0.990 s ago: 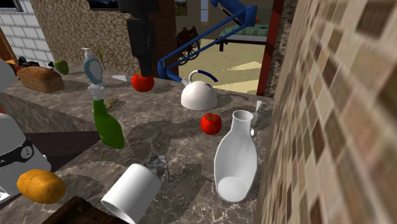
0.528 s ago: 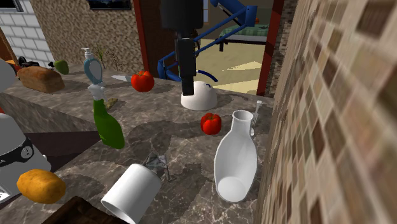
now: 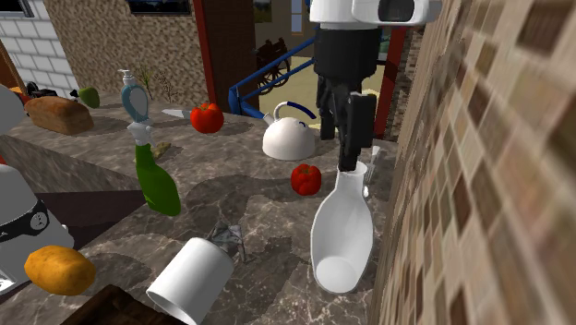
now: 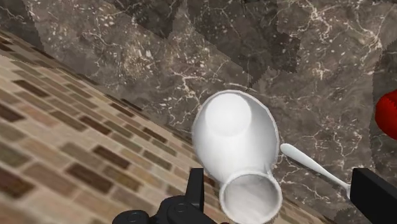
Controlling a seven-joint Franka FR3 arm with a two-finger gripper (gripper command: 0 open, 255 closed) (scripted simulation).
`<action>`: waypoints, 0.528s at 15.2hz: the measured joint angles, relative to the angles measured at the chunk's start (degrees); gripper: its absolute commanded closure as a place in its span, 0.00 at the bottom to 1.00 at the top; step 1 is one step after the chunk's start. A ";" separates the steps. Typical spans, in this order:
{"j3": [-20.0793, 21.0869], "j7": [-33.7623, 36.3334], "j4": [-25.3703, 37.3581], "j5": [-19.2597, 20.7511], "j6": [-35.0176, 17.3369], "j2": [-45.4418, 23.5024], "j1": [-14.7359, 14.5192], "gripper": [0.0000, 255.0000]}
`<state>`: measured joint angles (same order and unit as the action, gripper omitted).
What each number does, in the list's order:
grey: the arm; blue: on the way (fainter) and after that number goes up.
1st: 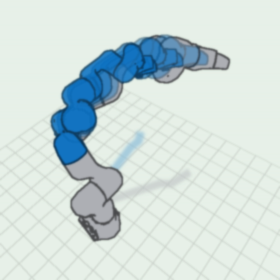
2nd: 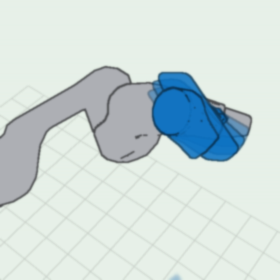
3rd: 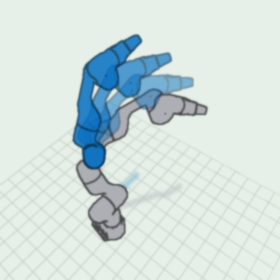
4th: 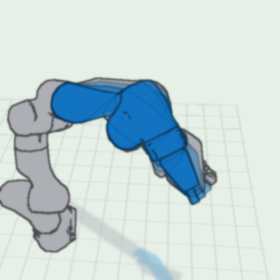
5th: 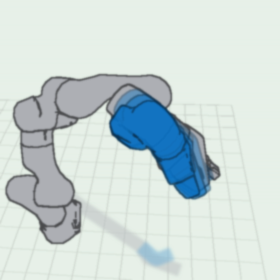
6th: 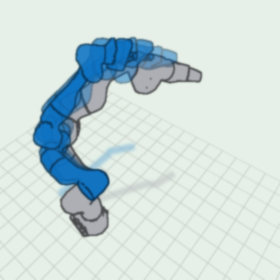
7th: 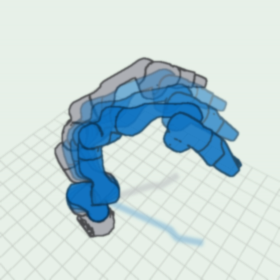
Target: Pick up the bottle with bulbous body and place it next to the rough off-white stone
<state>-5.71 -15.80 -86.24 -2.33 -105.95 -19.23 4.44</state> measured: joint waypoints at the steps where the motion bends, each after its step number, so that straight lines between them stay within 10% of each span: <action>1: 0.00 -0.41 3.10 -0.28 0.68 -2.50 0.33 0.00; 8: 0.02 -1.09 2.63 -0.65 -2.60 -5.45 0.73 0.00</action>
<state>-5.69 -16.89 -83.62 -2.98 -108.55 -24.68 5.16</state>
